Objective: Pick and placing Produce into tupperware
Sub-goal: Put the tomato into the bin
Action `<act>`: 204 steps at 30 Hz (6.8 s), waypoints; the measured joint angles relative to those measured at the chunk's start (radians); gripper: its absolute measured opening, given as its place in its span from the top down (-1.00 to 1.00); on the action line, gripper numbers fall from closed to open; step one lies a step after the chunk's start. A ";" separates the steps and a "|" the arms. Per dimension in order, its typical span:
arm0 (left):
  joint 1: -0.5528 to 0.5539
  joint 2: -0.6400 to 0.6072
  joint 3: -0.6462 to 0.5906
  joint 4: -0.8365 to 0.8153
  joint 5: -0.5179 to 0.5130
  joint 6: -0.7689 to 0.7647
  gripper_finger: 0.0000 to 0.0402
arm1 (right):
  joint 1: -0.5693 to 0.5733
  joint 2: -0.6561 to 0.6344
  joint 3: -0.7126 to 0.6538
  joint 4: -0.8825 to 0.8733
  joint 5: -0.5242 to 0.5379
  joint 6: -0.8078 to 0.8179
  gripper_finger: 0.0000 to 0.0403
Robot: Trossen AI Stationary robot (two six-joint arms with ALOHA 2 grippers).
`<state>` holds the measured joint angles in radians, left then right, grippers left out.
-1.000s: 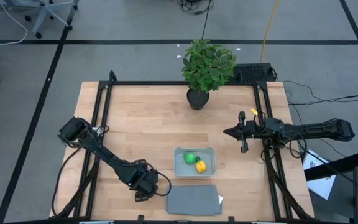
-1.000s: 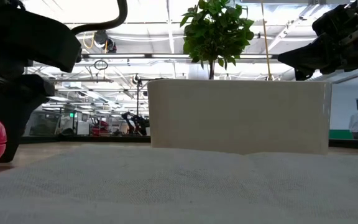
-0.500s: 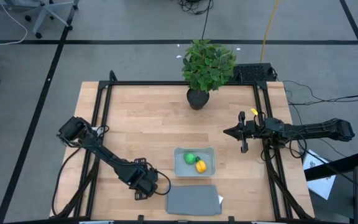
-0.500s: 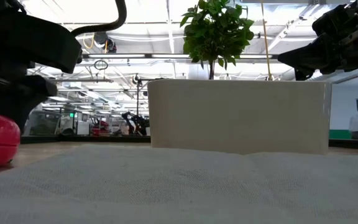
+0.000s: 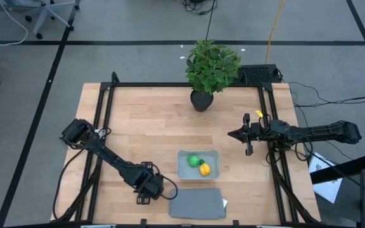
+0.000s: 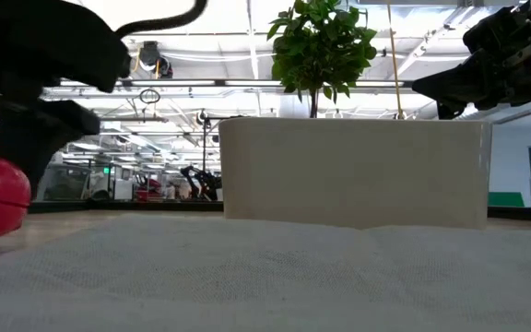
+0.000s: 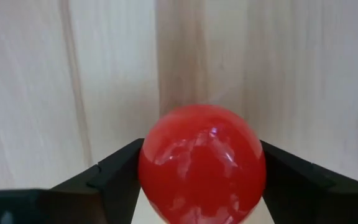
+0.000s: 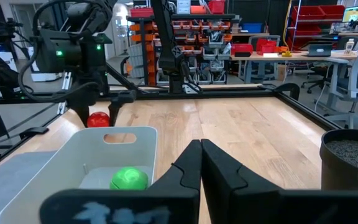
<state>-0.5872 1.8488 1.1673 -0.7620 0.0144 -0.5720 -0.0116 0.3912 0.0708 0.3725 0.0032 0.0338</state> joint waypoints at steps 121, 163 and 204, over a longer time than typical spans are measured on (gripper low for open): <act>0.536 0.302 0.465 0.510 0.489 1.273 -0.29 | 0.000 0.024 0.000 -0.009 0.000 -0.027 1.00; 0.537 0.366 0.465 0.501 0.472 1.370 -0.34 | -0.001 0.040 0.000 -0.004 0.000 -0.031 1.00; 0.534 0.366 0.464 0.497 0.478 1.320 -0.34 | -0.001 0.040 0.000 0.005 0.000 -0.038 1.00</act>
<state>-0.0536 2.2150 1.6318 -0.2655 0.4919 0.7476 -0.0128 0.4313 0.0711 0.3771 0.0036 -0.0044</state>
